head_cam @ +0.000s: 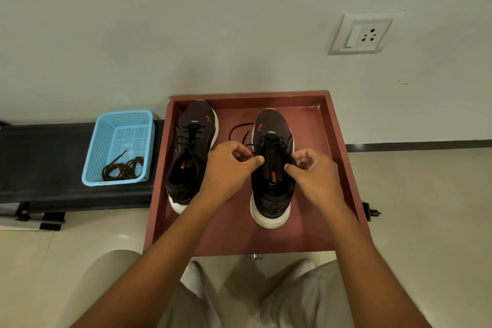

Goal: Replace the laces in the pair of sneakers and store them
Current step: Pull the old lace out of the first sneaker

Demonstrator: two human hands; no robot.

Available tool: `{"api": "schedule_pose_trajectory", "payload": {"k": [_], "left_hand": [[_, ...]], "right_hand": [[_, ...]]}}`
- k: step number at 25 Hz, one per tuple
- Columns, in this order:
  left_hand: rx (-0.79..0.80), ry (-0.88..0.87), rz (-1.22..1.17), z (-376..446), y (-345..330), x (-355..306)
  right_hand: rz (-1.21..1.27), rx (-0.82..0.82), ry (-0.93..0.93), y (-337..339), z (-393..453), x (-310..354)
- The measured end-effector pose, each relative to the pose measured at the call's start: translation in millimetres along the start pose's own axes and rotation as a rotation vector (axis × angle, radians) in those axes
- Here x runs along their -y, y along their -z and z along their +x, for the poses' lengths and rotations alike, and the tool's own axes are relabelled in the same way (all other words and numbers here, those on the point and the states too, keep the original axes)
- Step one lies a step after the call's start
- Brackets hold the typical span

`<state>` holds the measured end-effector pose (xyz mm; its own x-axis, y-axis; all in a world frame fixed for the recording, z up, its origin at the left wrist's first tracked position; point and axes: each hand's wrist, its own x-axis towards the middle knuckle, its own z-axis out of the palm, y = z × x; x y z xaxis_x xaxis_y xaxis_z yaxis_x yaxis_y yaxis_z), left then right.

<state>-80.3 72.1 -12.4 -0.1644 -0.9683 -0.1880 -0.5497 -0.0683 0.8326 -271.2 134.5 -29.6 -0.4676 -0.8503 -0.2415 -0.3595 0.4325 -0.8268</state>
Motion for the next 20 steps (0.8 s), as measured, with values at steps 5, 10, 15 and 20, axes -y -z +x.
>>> {"api": "schedule_pose_trajectory", "payload": {"k": [5, 10, 15, 20], "left_hand": [[0.035, 0.002, -0.027, 4.2, -5.9, 14.6], [0.07, 0.06, -0.209, 3.7, -4.1, 18.0], [0.087, 0.105, -0.298, 6.4, -6.9, 22.1], [0.072, 0.11, -0.303, 6.9, -10.5, 24.8]], "right_hand": [[-0.22, -0.014, 0.284, -6.9, 12.0, 24.0], [-0.53, 0.139, 0.5, -15.1, 36.0, 42.3], [-0.585, 0.2, 0.559, -23.1, 40.6, 39.1], [-0.417, 0.145, 0.489, -19.2, 34.8, 37.3]]}}
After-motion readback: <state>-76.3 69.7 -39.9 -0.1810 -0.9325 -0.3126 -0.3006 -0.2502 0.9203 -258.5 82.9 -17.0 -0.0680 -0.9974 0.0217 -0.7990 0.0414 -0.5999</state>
